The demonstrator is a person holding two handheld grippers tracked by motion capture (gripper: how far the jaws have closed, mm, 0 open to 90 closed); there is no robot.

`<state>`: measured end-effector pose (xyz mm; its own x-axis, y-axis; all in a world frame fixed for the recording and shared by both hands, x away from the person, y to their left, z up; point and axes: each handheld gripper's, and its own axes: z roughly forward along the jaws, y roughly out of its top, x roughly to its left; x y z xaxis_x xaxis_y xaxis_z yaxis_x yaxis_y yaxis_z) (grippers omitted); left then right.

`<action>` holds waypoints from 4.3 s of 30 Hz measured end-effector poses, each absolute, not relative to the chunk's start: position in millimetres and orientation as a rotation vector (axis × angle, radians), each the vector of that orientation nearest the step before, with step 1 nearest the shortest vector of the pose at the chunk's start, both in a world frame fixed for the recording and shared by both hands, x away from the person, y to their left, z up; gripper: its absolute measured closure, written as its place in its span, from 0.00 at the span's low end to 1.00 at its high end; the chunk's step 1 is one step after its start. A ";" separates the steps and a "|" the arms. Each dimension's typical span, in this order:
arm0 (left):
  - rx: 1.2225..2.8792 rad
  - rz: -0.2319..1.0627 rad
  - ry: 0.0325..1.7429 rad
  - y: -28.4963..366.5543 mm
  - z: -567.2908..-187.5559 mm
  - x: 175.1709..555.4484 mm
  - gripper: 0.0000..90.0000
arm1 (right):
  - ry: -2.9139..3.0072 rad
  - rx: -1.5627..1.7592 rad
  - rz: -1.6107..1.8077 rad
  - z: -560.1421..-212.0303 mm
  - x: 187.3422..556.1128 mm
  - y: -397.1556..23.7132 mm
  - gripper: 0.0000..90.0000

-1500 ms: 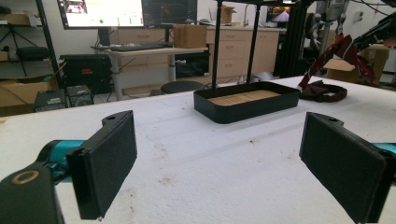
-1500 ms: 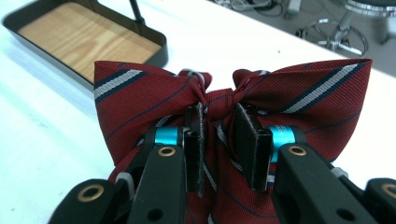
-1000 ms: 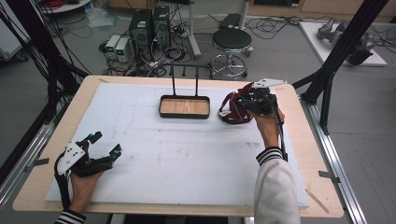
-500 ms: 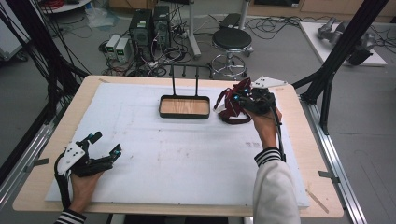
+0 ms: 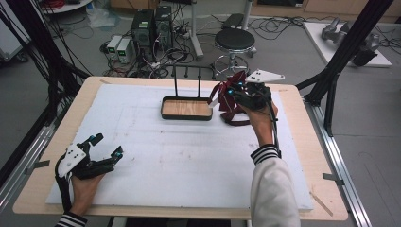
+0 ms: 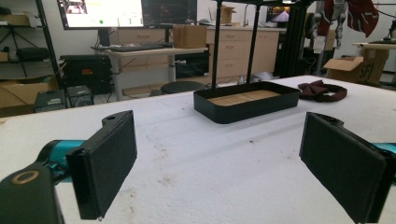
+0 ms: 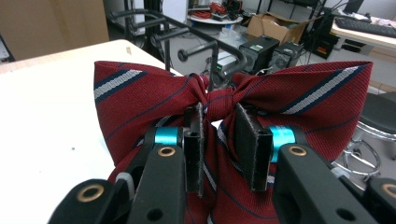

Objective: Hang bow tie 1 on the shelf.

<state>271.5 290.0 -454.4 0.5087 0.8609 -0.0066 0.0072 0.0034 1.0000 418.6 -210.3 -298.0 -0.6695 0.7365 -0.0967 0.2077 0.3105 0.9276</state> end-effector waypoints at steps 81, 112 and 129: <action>1.414 0.801 0.811 290.5 -454.5 271.5 0.13 | 2.119 1.072 1.120 -322.8 494.7 -189.5 0.82; 1.419 0.805 0.807 290.2 -454.4 270.8 0.13 | 2.233 1.011 1.113 -326.5 488.6 -174.8 0.16; 1.415 0.795 0.810 290.6 -454.4 271.6 0.13 | 2.092 0.990 1.286 -284.7 427.3 -202.6 0.13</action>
<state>271.6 290.6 -454.4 0.5145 0.8575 -0.0092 0.0067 0.0067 1.0000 427.3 -202.6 -284.7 -0.6176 0.7858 -0.0333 0.3247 0.2933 0.8992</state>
